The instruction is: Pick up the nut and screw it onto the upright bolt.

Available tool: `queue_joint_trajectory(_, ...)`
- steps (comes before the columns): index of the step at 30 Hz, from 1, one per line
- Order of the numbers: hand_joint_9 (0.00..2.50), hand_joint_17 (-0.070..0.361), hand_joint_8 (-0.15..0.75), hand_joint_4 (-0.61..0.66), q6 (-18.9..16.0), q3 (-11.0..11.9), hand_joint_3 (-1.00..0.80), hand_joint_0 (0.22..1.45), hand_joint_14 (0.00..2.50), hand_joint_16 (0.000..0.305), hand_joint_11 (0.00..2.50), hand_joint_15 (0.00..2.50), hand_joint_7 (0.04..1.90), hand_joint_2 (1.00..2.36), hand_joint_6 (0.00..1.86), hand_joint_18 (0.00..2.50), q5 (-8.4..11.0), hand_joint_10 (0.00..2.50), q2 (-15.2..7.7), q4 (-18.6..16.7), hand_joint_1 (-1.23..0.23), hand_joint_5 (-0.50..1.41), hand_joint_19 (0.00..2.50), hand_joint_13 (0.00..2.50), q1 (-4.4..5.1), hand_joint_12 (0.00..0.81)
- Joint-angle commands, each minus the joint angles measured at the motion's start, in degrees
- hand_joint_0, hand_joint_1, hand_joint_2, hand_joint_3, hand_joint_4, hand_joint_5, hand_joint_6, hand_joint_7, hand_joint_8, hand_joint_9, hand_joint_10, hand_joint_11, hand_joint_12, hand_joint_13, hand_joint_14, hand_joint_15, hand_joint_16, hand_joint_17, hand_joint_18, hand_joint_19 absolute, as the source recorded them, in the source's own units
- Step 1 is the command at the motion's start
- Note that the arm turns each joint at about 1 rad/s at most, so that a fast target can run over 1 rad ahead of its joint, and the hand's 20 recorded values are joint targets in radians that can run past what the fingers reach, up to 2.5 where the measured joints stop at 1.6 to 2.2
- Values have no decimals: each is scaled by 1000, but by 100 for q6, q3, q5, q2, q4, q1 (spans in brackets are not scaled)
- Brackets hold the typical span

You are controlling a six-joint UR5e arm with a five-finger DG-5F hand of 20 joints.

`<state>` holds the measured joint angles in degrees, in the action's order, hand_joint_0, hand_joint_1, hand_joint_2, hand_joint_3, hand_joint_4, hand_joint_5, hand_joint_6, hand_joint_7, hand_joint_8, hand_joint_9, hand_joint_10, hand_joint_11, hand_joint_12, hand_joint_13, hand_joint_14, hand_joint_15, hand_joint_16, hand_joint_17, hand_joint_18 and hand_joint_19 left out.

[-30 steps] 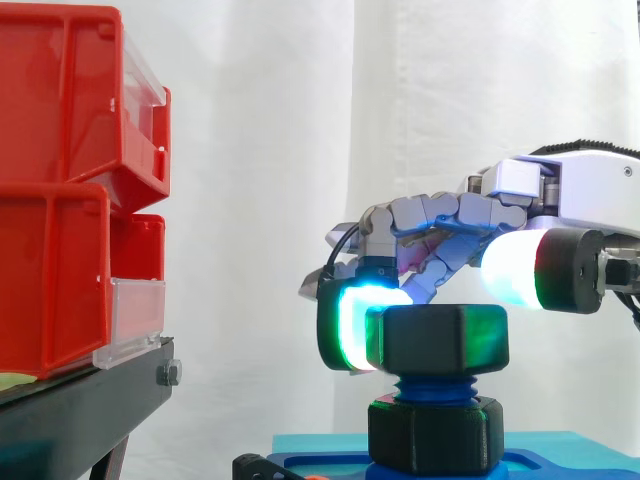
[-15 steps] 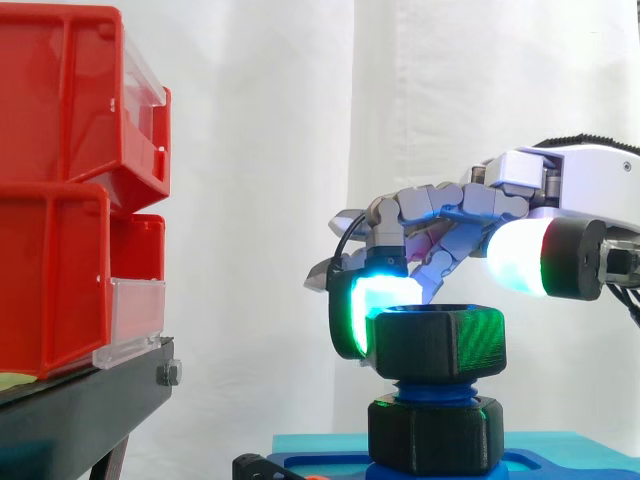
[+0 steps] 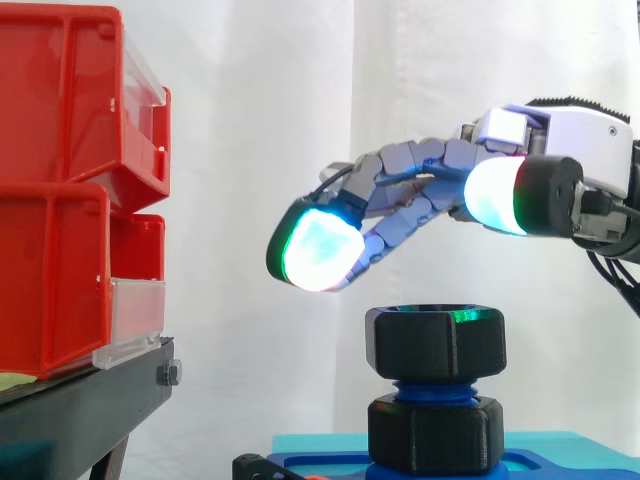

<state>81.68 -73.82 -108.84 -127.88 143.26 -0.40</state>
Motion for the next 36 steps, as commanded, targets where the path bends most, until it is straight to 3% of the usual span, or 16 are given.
queue_joint_trajectory(1, 713, 61, 172, 202, -20, -1, -500, 487, 0, 27, 0, 0, 719, 1000, 502, 0, 56, 0, -9, -70, -126, -72, 0, 243, 57, 261)
queue_joint_trajectory(5, 707, 62, 175, 201, -20, -36, -500, 486, 0, 28, 0, 0, 718, 1000, 502, 0, 302, 0, 0, 62, -124, -73, 0, 239, 163, 265)
queue_joint_trajectory(6, 707, 62, 175, 200, -29, -62, -500, 486, 0, 28, 0, 0, 720, 1000, 502, 0, 478, 0, 0, 141, -124, -73, 0, 239, 207, 265)
queue_joint_trajectory(9, 713, 63, 177, 205, -38, -62, -500, 486, 0, 28, 0, 0, 726, 1000, 502, 0, 627, 0, 0, 290, -124, -72, 0, 242, 286, 265)
queue_joint_trajectory(16, 723, 62, 180, 215, -64, -62, -500, 489, 0, 28, 0, 0, 765, 1000, 503, 0, 662, 0, 0, 589, -126, -64, 0, 261, 409, 261)
queue_joint_trajectory(26, 790, 60, 203, 234, -64, -62, -500, 496, 0, 27, 0, 0, 903, 1000, 504, 0, 653, 0, 0, 580, -131, -42, 0, 300, 453, 258)
queue_joint_trajectory(36, 846, 56, 208, 230, -64, -62, -500, 507, 0, 25, 0, 0, 1099, 1000, 505, 0, 645, 0, -9, 580, -137, -12, 0, 347, 426, 252)
